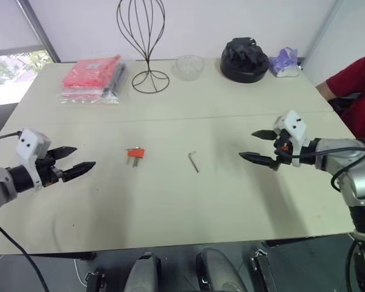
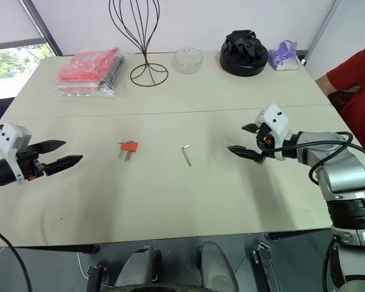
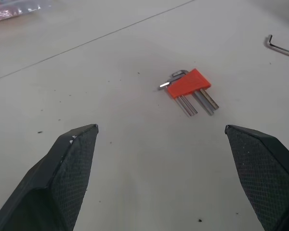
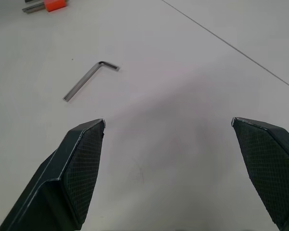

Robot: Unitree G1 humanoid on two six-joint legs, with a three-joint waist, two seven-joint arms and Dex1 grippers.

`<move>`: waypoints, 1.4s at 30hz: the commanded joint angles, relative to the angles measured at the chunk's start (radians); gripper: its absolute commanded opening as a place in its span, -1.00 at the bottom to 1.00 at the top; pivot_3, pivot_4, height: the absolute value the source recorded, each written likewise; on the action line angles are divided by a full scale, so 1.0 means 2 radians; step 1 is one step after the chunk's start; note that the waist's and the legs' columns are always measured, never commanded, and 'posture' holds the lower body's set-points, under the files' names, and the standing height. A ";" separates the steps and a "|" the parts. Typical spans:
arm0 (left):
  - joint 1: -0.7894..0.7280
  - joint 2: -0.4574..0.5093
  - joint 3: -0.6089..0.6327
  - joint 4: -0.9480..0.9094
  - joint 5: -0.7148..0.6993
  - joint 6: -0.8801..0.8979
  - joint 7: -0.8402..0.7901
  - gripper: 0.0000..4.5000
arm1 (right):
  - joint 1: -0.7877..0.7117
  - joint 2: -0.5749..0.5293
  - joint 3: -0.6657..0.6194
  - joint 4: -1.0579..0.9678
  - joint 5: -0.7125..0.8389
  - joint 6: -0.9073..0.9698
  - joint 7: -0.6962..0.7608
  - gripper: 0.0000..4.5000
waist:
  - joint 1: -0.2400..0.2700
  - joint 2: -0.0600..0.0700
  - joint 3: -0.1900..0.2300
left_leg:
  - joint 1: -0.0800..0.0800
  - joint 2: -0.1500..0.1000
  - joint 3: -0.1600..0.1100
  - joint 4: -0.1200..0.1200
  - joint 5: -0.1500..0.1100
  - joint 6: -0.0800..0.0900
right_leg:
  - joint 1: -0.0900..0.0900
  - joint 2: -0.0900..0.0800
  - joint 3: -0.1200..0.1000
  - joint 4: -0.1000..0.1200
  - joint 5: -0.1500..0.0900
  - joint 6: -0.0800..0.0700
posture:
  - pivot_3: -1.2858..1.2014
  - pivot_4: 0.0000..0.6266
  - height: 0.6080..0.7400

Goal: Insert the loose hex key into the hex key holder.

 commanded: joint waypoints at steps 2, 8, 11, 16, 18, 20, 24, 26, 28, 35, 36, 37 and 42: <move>-0.015 0.006 0.005 0.008 0.003 -0.007 0.000 0.97 | 0.001 -0.001 -0.003 -0.024 -0.005 -0.012 -0.005 0.95 | 0.000 0.000 0.000 | 0.000 0.000 0.000 0.000 0.000 0.000 | 0.000 0.000 0.000 0.000 0.000 0.000 | 0.03 -0.52 1.00; -0.010 -0.009 0.003 -0.008 0.000 0.000 0.015 0.97 | 0.009 0.014 -0.003 -0.031 0.003 -0.010 -0.008 0.95 | 0.000 0.000 0.000 | 0.000 0.000 0.000 0.000 0.000 0.000 | 0.000 0.000 0.000 0.000 0.000 0.000 | 0.03 -0.52 1.00; -0.003 -0.009 0.012 -0.014 -0.006 0.005 0.016 0.97 | 0.009 0.019 -0.002 -0.030 0.001 -0.009 -0.010 0.95 | 0.000 0.000 0.000 | 0.000 0.000 0.000 0.000 0.000 0.000 | 0.000 0.000 0.000 0.000 0.000 0.000 | 0.03 -0.52 1.00; 0.005 -0.009 0.018 -0.022 -0.009 0.008 0.020 0.97 | 0.007 0.021 0.000 -0.029 0.003 -0.008 -0.006 0.95 | 0.000 0.000 0.000 | 0.000 0.000 0.000 0.000 0.000 0.000 | 0.000 -0.001 0.000 0.000 0.000 0.000 | 0.03 -0.52 1.00; 0.009 -0.010 0.021 -0.026 -0.012 0.010 0.022 0.97 | 0.007 0.023 0.000 -0.028 0.003 -0.009 -0.006 0.95 | 0.000 0.000 0.000 | 0.000 0.000 0.000 0.000 0.000 0.000 | 0.000 -0.001 0.000 0.000 0.000 0.000 | 0.03 -0.52 1.00; 0.010 -0.010 0.022 -0.027 -0.013 0.010 0.022 0.97 | 0.005 0.025 0.002 -0.028 0.002 -0.010 -0.007 0.95 | 0.000 0.000 0.000 | 0.000 0.000 0.000 0.000 0.000 0.000 | 0.000 -0.001 0.000 0.000 0.000 0.000 | 0.03 -0.52 1.00; 0.006 -0.009 0.017 -0.022 -0.009 0.003 0.024 0.97 | 0.003 0.028 0.005 -0.026 0.000 -0.013 -0.010 0.95 | 0.000 0.000 0.000 | 0.000 0.000 0.000 0.000 0.000 0.000 | 0.000 -0.001 0.000 0.000 0.000 0.000 | 0.03 -0.52 1.00; 0.005 -0.010 0.017 -0.021 -0.008 0.002 0.024 0.97 | 0.005 0.028 0.005 -0.029 0.000 -0.014 -0.011 0.95 | 0.000 0.000 0.000 | 0.000 0.000 0.000 0.000 0.000 0.000 | 0.000 -0.001 0.000 0.000 0.000 0.000 | 0.03 -0.52 1.00; 0.000 -0.012 0.016 -0.019 -0.009 0.002 0.028 0.97 | 0.006 0.029 0.007 -0.028 -0.002 -0.018 -0.014 0.95 | 0.000 0.000 0.000 | 0.000 0.000 0.000 0.000 0.000 0.000 | 0.000 -0.001 0.000 0.000 0.000 0.000 | 0.03 -0.52 1.00; -0.058 -0.011 -0.014 -0.001 -0.007 -0.011 0.007 0.97 | -0.031 0.070 0.041 -0.005 -0.016 -0.038 -0.020 0.95 | -0.001 0.000 0.000 | 0.000 0.000 0.000 0.000 0.000 0.000 | 0.000 0.000 0.000 0.000 0.000 0.000 | 0.03 -0.52 1.00; -0.077 -0.012 -0.029 0.008 -0.003 -0.018 -0.005 0.97 | -0.045 0.084 0.053 0.006 -0.019 -0.045 -0.018 0.95 | -0.001 0.000 0.000 | 0.000 0.000 0.000 0.000 0.000 0.000 | 0.000 0.000 0.000 0.000 0.000 0.000 | 0.03 -0.52 1.00; -0.092 -0.011 -0.043 0.016 0.001 -0.023 -0.018 0.97 | -0.056 0.097 0.063 0.015 -0.022 -0.050 -0.017 0.95 | 0.000 0.000 0.000 | 0.000 0.000 0.000 0.000 0.000 0.000 | 0.000 0.000 0.000 0.001 0.000 0.000 | 0.03 -0.52 1.00; -0.180 0.004 -0.108 0.081 0.029 -0.049 -0.087 0.97 | -0.114 0.185 0.143 0.093 -0.078 -0.112 -0.025 0.95 | -0.002 0.000 0.000 | 0.000 0.000 0.000 0.001 0.000 0.000 | 0.000 0.001 0.000 0.001 0.000 0.000 | 0.03 -0.52 1.00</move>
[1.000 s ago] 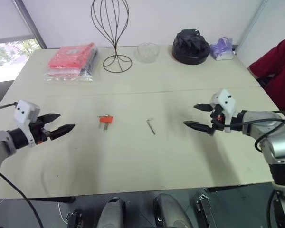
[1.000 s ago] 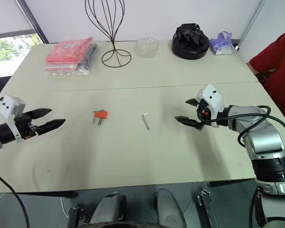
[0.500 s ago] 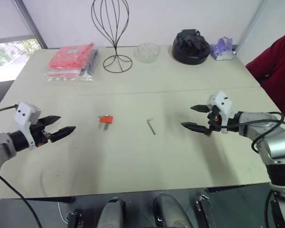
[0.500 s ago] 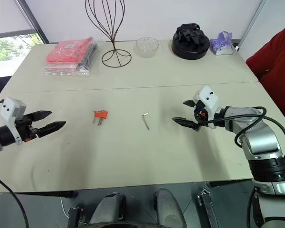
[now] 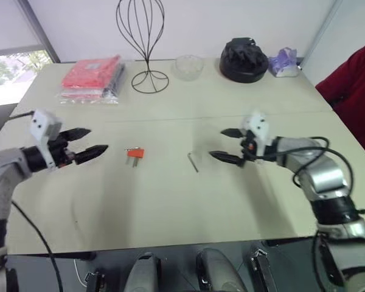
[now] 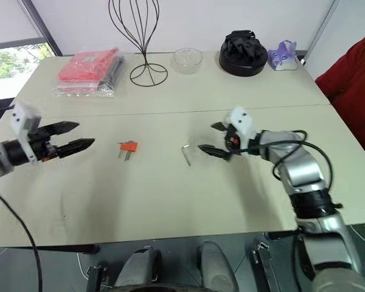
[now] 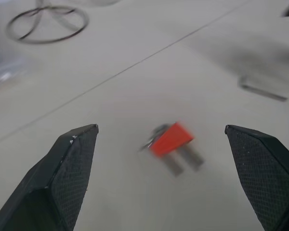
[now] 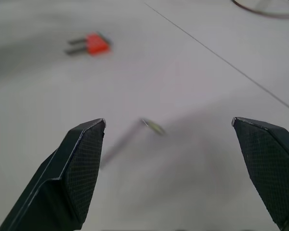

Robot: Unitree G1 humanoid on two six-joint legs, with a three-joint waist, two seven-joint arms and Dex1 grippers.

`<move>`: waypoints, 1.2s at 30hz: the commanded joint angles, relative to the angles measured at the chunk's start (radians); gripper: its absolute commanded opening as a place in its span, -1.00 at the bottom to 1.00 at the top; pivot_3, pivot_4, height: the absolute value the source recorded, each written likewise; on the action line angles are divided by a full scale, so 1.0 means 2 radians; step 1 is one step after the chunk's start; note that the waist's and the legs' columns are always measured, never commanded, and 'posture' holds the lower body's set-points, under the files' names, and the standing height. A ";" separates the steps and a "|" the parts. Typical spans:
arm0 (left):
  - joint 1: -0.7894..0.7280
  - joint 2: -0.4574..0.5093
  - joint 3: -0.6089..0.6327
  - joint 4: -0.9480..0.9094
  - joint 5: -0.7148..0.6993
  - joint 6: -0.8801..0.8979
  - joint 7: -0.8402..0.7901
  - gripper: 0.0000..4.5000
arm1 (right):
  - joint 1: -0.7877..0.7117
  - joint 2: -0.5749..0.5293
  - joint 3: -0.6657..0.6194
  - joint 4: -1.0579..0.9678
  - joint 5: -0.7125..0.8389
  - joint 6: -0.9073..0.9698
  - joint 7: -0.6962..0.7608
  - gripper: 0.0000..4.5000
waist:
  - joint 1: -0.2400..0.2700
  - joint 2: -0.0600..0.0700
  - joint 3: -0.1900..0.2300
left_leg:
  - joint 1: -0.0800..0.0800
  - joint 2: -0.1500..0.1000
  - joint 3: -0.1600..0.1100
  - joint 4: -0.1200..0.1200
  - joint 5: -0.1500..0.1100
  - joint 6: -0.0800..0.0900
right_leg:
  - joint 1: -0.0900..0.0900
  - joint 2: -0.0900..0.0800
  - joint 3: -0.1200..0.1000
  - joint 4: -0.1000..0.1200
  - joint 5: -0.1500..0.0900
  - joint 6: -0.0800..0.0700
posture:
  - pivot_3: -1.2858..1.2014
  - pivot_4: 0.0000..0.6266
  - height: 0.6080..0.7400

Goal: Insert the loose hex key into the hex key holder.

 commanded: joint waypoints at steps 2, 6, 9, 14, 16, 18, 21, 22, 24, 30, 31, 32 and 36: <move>-0.050 0.034 -0.040 0.038 0.037 -0.039 -0.061 0.97 | -0.054 0.091 0.049 0.090 -0.043 -0.078 -0.021 0.95 | -0.003 0.000 0.000 | 0.000 0.000 0.000 0.000 0.000 0.000 | -0.001 0.000 0.000 0.001 0.000 0.000 | 0.03 -0.52 1.00; -0.059 0.055 -0.052 0.048 0.048 -0.042 -0.096 0.97 | -0.115 0.173 0.060 0.222 -0.075 -0.155 -0.044 0.95 | -0.009 0.000 0.000 | 0.000 0.000 0.001 0.000 0.000 0.000 | -0.002 0.000 0.000 0.004 0.000 0.000 | 0.03 -0.52 1.00; -0.042 0.067 -0.044 0.039 0.044 -0.033 -0.105 0.97 | -0.151 0.215 0.063 0.315 -0.093 -0.208 -0.049 0.95 | -0.011 0.000 0.000 | 0.000 0.000 0.000 0.000 0.000 0.000 | -0.002 -0.001 0.000 0.004 0.000 0.000 | 0.03 -0.52 1.00; 0.005 0.079 -0.019 0.008 0.037 -0.021 -0.098 0.97 | -0.190 0.260 0.064 0.433 -0.119 -0.272 -0.039 0.95 | -0.013 0.000 0.000 | 0.000 0.000 0.000 0.000 0.000 0.000 | -0.002 -0.001 0.000 0.005 0.000 0.000 | 0.03 -0.52 1.00; 0.027 0.079 -0.002 -0.005 0.033 -0.013 -0.087 0.97 | -0.202 0.276 0.062 0.478 -0.130 -0.289 -0.038 0.95 | -0.013 0.000 0.000 | 0.000 0.000 0.000 0.000 0.000 0.000 | -0.002 -0.001 0.000 0.005 0.000 0.000 | 0.03 -0.52 1.00; 0.040 0.078 0.011 -0.015 0.029 -0.006 -0.078 0.97 | -0.214 0.288 0.059 0.517 -0.140 -0.304 -0.047 0.95 | -0.013 0.000 0.000 | 0.000 0.000 0.000 0.000 0.000 0.000 | -0.002 -0.001 0.000 0.005 0.000 0.000 | 0.03 -0.52 1.00; 0.063 0.071 0.030 -0.036 0.022 0.008 -0.061 0.97 | -0.236 0.306 0.047 0.564 -0.149 -0.316 -0.068 0.95 | -0.013 0.000 0.000 | 0.000 0.000 0.000 0.000 0.000 0.000 | -0.002 -0.001 0.000 0.005 0.000 0.000 | 0.03 -0.52 1.00; 0.069 0.068 0.033 -0.043 0.020 0.011 -0.056 0.97 | -0.242 0.311 0.044 0.577 -0.153 -0.319 -0.077 0.95 | -0.013 0.000 0.000 | 0.000 0.000 -0.001 0.000 0.000 0.000 | -0.002 -0.001 0.000 0.005 0.000 0.000 | 0.03 -0.52 1.00; 0.081 0.062 0.041 -0.055 0.017 0.017 -0.043 0.97 | -0.256 0.323 0.035 0.599 -0.158 -0.320 -0.101 0.95 | -0.013 0.000 0.000 | 0.000 0.000 -0.001 0.000 0.000 0.000 | -0.002 -0.002 0.000 0.005 0.000 0.000 | 0.03 -0.52 1.00; 0.115 0.044 0.064 -0.098 0.000 0.039 -0.008 0.97 | -0.273 0.348 0.019 0.629 -0.171 -0.318 -0.121 0.95 | -0.013 0.000 0.000 | 0.000 0.000 -0.001 0.000 0.000 0.000 | -0.002 -0.002 0.000 0.005 0.000 0.000 | 0.03 -0.52 1.00; 0.120 0.041 0.067 -0.104 -0.002 0.042 -0.003 0.97 | -0.274 0.352 0.017 0.631 -0.173 -0.318 -0.120 0.95 | -0.013 0.000 0.000 | 0.000 0.000 -0.001 0.000 0.000 0.000 | -0.002 -0.002 0.000 0.005 0.000 0.000 | 0.03 -0.52 1.00; 0.126 0.039 0.071 -0.110 -0.004 0.045 0.002 0.97 | -0.275 0.355 0.016 0.633 -0.175 -0.317 -0.119 0.95 | -0.013 0.000 0.000 | 0.000 0.000 -0.001 0.000 0.000 0.000 | -0.002 -0.002 0.000 0.005 0.000 0.000 | 0.03 -0.52 1.00; 0.153 0.030 0.090 -0.137 -0.013 0.054 0.024 0.97 | -0.274 0.367 0.024 0.640 -0.197 -0.319 -0.121 0.95 | -0.014 0.000 0.000 | 0.000 0.000 -0.002 -0.001 0.000 0.000 | -0.002 -0.003 0.000 0.005 0.000 0.000 | 0.03 -0.52 1.00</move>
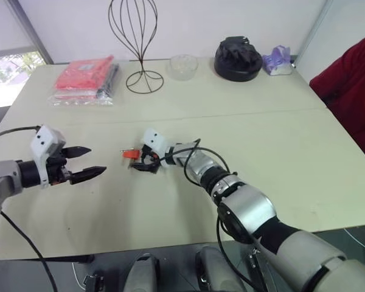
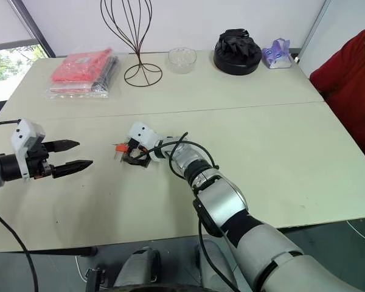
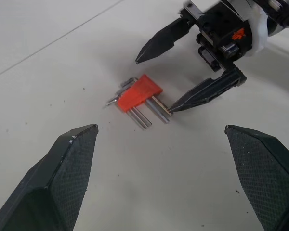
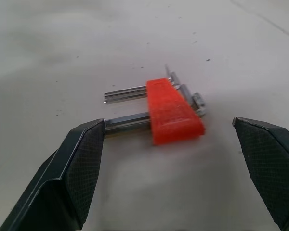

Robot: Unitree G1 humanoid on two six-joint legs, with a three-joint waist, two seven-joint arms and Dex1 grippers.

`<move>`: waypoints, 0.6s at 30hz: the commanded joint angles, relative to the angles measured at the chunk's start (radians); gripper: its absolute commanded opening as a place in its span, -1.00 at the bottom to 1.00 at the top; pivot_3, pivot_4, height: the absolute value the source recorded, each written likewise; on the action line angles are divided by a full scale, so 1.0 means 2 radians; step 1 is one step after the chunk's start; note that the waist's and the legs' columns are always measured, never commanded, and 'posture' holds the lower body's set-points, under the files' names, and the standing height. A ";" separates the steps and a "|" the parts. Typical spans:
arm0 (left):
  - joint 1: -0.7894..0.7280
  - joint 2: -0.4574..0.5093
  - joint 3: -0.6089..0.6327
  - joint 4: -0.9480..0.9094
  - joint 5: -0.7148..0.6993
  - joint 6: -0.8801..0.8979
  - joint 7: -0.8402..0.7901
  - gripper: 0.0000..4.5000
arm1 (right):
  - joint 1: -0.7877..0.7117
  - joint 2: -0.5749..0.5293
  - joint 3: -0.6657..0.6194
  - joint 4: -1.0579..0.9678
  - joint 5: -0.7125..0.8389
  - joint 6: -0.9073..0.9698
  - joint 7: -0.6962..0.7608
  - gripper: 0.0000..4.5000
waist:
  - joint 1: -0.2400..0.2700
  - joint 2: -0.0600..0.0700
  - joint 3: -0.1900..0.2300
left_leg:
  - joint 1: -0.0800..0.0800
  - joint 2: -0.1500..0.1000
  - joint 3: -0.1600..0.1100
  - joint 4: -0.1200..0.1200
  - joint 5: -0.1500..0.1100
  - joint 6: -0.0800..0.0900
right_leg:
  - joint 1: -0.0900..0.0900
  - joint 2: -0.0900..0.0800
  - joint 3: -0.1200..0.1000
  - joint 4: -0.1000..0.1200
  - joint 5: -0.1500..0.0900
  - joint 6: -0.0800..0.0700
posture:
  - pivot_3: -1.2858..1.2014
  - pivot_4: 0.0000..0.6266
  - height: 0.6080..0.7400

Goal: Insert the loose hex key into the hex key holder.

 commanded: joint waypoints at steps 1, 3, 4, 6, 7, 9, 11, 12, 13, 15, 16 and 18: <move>0.013 -0.003 0.034 -0.033 -0.015 0.009 0.020 0.97 | -0.014 0.014 0.000 -0.001 -0.017 -0.009 0.000 0.95 | 0.000 0.000 0.000 | 0.000 0.000 0.000 0.000 0.000 0.000 | 0.000 0.000 0.000 0.000 0.000 0.000 | 0.03 -0.52 1.00; 0.019 -0.006 0.040 -0.043 -0.018 0.013 0.028 1.00 | -0.011 0.016 0.001 0.001 -0.026 -0.012 -0.001 0.84 | 0.000 0.000 0.000 | 0.000 0.000 0.000 0.000 0.000 0.000 | 0.000 0.000 0.000 0.000 0.000 0.000 | 0.03 -0.52 1.00; 0.022 -0.007 0.042 -0.047 -0.019 0.014 0.032 1.00 | -0.009 0.017 0.002 0.003 -0.031 -0.015 -0.002 0.71 | 0.000 0.000 0.000 | 0.000 0.000 0.000 0.000 0.000 0.000 | 0.000 0.000 0.000 0.000 0.000 0.000 | 0.03 -0.52 1.00; 0.029 -0.009 0.046 -0.054 -0.023 0.017 0.038 1.00 | -0.005 0.019 0.005 0.005 -0.042 -0.018 -0.006 0.33 | 0.000 0.000 0.000 | 0.000 0.000 0.000 0.000 0.000 0.000 | 0.000 0.000 0.000 0.000 0.000 0.000 | 0.03 -0.52 1.00; 0.030 -0.009 0.047 -0.056 -0.024 0.018 0.041 1.00 | -0.004 0.020 0.006 0.006 -0.046 -0.019 -0.008 0.14 | 0.000 0.000 0.000 | 0.000 0.000 0.000 0.000 0.000 0.000 | 0.000 -0.001 0.000 0.000 0.000 0.000 | 0.03 -0.52 1.00; 0.033 -0.009 0.049 -0.060 -0.026 0.020 0.046 1.00 | -0.003 0.022 0.003 0.006 -0.051 -0.019 -0.007 -0.39 | 0.000 0.000 0.000 | 0.000 0.000 0.000 0.000 0.000 0.000 | 0.000 -0.001 0.000 0.000 0.000 0.000 | 0.03 -0.52 1.00; 0.035 -0.009 0.050 -0.062 -0.028 0.021 0.050 1.00 | -0.003 0.024 0.000 0.006 -0.053 -0.019 -0.007 -0.54 | 0.000 0.000 0.000 | 0.000 0.000 0.000 0.000 0.000 0.000 | 0.000 -0.001 0.000 0.000 0.000 0.000 | 0.03 -0.52 1.00; 0.036 -0.009 0.050 -0.063 -0.029 0.022 0.052 1.00 | -0.003 0.025 -0.002 0.006 -0.053 -0.018 -0.007 -0.54 | 0.000 0.000 0.000 | 0.000 0.000 0.000 0.000 0.000 0.000 | 0.000 -0.001 0.000 0.000 0.000 0.000 | 0.03 -0.52 1.00; 0.036 -0.009 0.050 -0.063 -0.029 0.022 0.053 1.00 | -0.004 0.026 -0.004 0.006 -0.053 -0.018 -0.007 -0.54 | 0.000 0.000 0.000 | 0.000 0.000 0.000 0.000 0.000 0.000 | 0.000 -0.001 0.000 0.000 0.000 0.000 | 0.03 -0.52 1.00; 0.036 -0.010 0.047 -0.064 -0.029 0.021 0.056 1.00 | -0.005 0.026 -0.008 0.005 -0.053 -0.016 -0.010 -0.54 | 0.000 0.000 0.000 | 0.000 0.000 0.000 0.000 0.000 0.000 | 0.000 -0.001 0.000 0.000 0.000 0.000 | 0.03 -0.52 1.00; 0.035 -0.011 0.045 -0.064 -0.028 0.020 0.058 1.00 | -0.005 0.026 -0.010 0.005 -0.053 -0.015 -0.011 -0.54 | 0.000 0.000 0.000 | 0.000 0.000 0.000 0.000 0.000 0.000 | 0.000 -0.001 0.000 0.000 0.000 0.000 | 0.03 -0.52 1.00; 0.031 -0.012 0.039 -0.061 -0.026 0.018 0.060 1.00 | -0.005 0.026 -0.013 0.005 -0.052 -0.013 -0.014 -0.54 | 0.000 0.000 0.000 | 0.000 0.000 0.000 0.000 0.000 0.000 | 0.000 -0.001 0.000 0.000 0.000 0.000 | 0.03 -0.52 1.00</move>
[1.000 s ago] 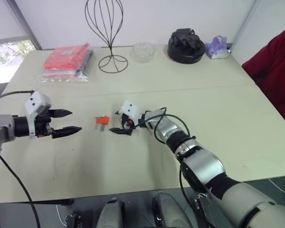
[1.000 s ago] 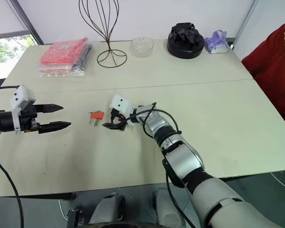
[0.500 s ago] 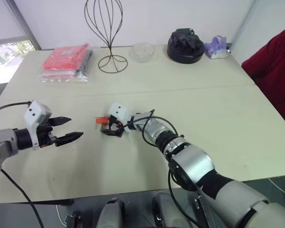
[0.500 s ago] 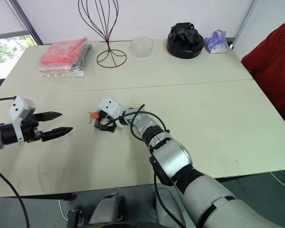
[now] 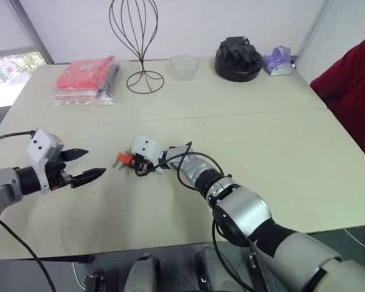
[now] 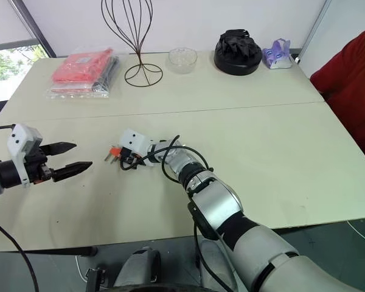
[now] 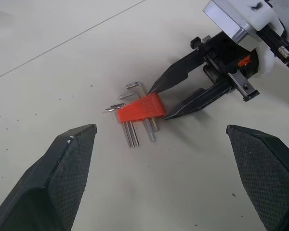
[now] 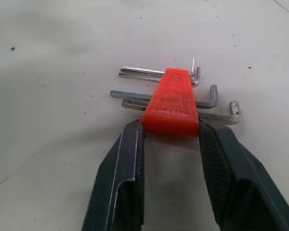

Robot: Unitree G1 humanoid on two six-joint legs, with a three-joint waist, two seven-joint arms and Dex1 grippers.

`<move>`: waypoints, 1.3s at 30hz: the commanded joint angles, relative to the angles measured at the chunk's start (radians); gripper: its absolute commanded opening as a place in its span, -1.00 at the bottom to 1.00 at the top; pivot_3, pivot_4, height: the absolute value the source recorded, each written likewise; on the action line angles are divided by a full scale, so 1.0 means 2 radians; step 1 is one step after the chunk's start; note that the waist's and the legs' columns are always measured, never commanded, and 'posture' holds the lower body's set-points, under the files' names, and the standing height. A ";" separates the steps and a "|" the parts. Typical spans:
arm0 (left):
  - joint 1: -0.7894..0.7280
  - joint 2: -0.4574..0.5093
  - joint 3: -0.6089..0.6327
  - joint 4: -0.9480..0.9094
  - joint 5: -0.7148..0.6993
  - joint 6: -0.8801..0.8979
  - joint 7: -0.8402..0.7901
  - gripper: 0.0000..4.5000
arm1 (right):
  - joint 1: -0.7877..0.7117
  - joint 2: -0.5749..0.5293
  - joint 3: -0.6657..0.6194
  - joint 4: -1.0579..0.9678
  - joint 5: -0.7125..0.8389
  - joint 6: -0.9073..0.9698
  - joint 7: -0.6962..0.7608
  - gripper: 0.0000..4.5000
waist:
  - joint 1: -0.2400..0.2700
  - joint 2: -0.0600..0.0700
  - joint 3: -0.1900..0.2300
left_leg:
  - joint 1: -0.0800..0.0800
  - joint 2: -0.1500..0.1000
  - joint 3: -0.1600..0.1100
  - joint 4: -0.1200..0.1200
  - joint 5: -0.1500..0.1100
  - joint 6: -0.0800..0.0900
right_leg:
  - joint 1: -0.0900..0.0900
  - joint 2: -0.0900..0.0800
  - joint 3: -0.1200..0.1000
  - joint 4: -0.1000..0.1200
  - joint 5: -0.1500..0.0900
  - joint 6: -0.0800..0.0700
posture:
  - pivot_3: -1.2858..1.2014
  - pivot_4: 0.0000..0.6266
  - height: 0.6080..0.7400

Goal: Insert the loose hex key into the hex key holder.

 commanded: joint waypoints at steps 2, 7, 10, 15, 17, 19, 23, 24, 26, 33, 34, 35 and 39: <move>-0.009 -0.001 0.001 -0.005 0.000 -0.009 0.004 1.00 | -0.007 0.006 -0.014 0.000 0.004 0.007 -0.008 -0.54 | 0.000 0.000 0.000 | 0.000 0.000 0.000 0.000 0.000 0.000 | 0.000 0.000 0.000 0.000 0.000 0.000 | 0.03 -0.52 1.00; -0.021 -0.001 -0.012 0.009 0.006 -0.015 0.003 1.00 | -0.007 0.008 -0.021 0.000 0.003 0.018 -0.006 -0.54 | 0.000 0.000 0.000 | 0.000 0.000 0.000 0.000 0.000 0.000 | 0.000 0.000 0.000 0.000 0.000 0.000 | 0.03 -0.52 1.00; -0.026 -0.001 -0.020 0.014 0.009 -0.019 0.003 1.00 | -0.005 0.012 -0.027 0.000 0.005 0.030 -0.003 -0.54 | 0.000 0.000 0.000 | 0.000 0.000 0.000 0.000 0.000 0.000 | 0.000 0.000 0.000 0.000 0.000 0.000 | 0.03 -0.52 1.00; -0.031 -0.004 -0.029 0.018 0.012 -0.023 0.004 1.00 | 0.002 0.014 -0.027 -0.001 -0.002 0.020 -0.016 -0.54 | 0.001 0.000 0.000 | 0.000 0.000 0.000 0.000 0.000 0.000 | 0.000 0.000 0.000 0.000 0.000 0.000 | 0.03 -0.52 1.00; -0.033 -0.006 -0.033 0.020 0.014 -0.025 0.004 1.00 | 0.001 0.011 -0.025 -0.004 -0.004 0.011 -0.011 -0.54 | 0.000 0.000 0.000 | 0.000 0.000 0.000 0.000 0.000 0.000 | 0.000 0.000 0.000 0.000 0.000 0.000 | 0.03 -0.52 1.00; -0.037 -0.008 -0.037 0.025 0.016 -0.028 0.003 1.00 | -0.005 0.004 -0.021 -0.008 -0.007 -0.001 -0.007 -0.54 | 0.000 0.000 0.000 | 0.000 0.000 0.000 0.000 0.000 0.000 | 0.000 0.000 0.000 0.000 0.000 0.000 | 0.03 -0.52 1.00; -0.051 -0.014 -0.047 0.044 0.022 -0.039 0.000 1.00 | -0.027 -0.021 -0.008 -0.025 -0.019 -0.040 0.007 -0.54 | 0.001 0.000 0.000 | 0.000 0.000 0.000 0.000 0.000 0.000 | 0.000 0.000 0.000 0.000 0.000 0.000 | 0.03 -0.52 1.00; -0.055 -0.015 -0.049 0.048 0.023 -0.043 -0.001 1.00 | -0.032 -0.027 -0.004 -0.028 -0.022 -0.049 0.011 -0.54 | 0.001 0.000 0.000 | 0.000 0.000 0.000 0.000 0.000 0.000 | 0.000 0.000 0.000 0.000 0.000 0.000 | 0.03 -0.52 1.00; -0.072 -0.026 -0.052 0.062 0.020 -0.048 0.001 1.00 | -0.045 -0.051 0.010 -0.046 -0.034 -0.088 0.021 -0.54 | 0.002 0.000 0.000 | 0.000 -0.001 0.000 0.000 0.000 0.000 | 0.000 0.000 0.000 0.000 0.000 0.000 | 0.03 -0.52 1.00; -0.162 -0.058 -0.029 0.107 -0.062 0.015 -0.014 1.00 | -0.081 -0.213 0.083 -0.176 -0.127 -0.337 -0.029 -0.54 | 0.000 0.000 0.000 | -0.001 -0.001 0.001 0.000 0.000 0.000 | 0.000 0.000 -0.001 0.000 0.000 0.000 | 0.03 -0.52 1.00; -0.171 -0.058 -0.034 0.114 -0.062 0.014 -0.017 1.00 | -0.083 -0.235 0.090 -0.195 -0.147 -0.366 -0.050 -0.54 | -0.001 -0.001 0.000 | -0.001 -0.001 0.001 0.000 0.000 0.000 | 0.000 0.000 -0.001 0.000 0.000 0.000 | 0.03 -0.52 1.00; -0.181 -0.060 -0.038 0.121 -0.062 0.014 -0.021 1.00 | -0.085 -0.254 0.096 -0.212 -0.168 -0.387 -0.070 -0.54 | -0.002 0.000 0.000 | 0.000 -0.001 0.001 0.000 0.000 0.000 | 0.000 0.000 0.000 0.000 0.000 0.000 | 0.03 -0.52 1.00; -0.243 -0.078 -0.063 0.145 -0.082 0.034 -0.044 1.00 | -0.092 -0.318 0.115 -0.259 -0.262 -0.437 -0.178 -0.54 | 0.001 0.000 0.000 | 0.000 -0.001 0.001 0.000 0.000 0.000 | 0.000 0.001 0.000 0.000 0.000 0.000 | 0.03 -0.52 1.00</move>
